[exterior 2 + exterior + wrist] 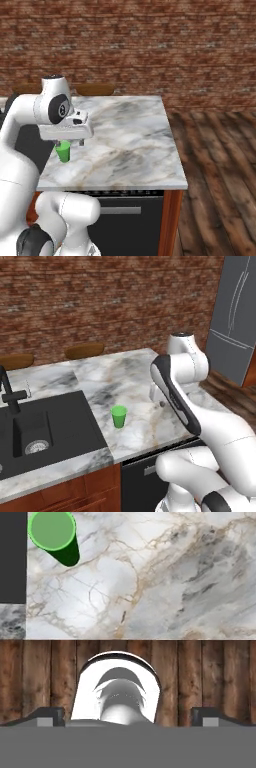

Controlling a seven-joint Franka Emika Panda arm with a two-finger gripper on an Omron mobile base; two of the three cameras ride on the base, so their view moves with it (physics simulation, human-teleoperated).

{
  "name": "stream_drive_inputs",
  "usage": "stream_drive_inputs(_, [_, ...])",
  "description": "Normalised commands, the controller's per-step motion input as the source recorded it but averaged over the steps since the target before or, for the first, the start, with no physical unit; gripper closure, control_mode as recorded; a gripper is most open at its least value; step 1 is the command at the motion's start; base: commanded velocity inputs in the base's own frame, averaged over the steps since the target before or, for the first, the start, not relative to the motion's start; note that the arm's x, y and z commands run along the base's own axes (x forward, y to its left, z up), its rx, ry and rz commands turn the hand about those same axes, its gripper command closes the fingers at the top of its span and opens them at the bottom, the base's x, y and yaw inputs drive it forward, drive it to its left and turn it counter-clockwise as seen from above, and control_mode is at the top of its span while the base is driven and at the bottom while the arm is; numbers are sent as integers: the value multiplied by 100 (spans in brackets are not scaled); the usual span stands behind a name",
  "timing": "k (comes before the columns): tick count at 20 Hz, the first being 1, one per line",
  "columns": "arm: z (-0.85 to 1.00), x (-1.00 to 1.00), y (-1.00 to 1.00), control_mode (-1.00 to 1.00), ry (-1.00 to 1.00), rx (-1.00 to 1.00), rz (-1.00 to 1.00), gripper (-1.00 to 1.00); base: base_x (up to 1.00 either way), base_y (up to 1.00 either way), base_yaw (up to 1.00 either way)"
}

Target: Pick the cup and bowl from the counter and place them on the counter next to the sink.

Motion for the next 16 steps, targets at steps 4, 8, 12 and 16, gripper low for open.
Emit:
stream_drive_inputs(4, [-4,-13,0,-100,-15,3,12,-100,0,0,0])
stream_drive_inputs(8, [-10,2,0,-100,-29,10,11,-100,0,0,0])
stream_drive_inputs(12, [0,6,0,-100,-27,10,8,-100,0,0,0])
stream_drive_inputs(16, [0,0,0,-100,-2,1,2,-100,0,0,0])
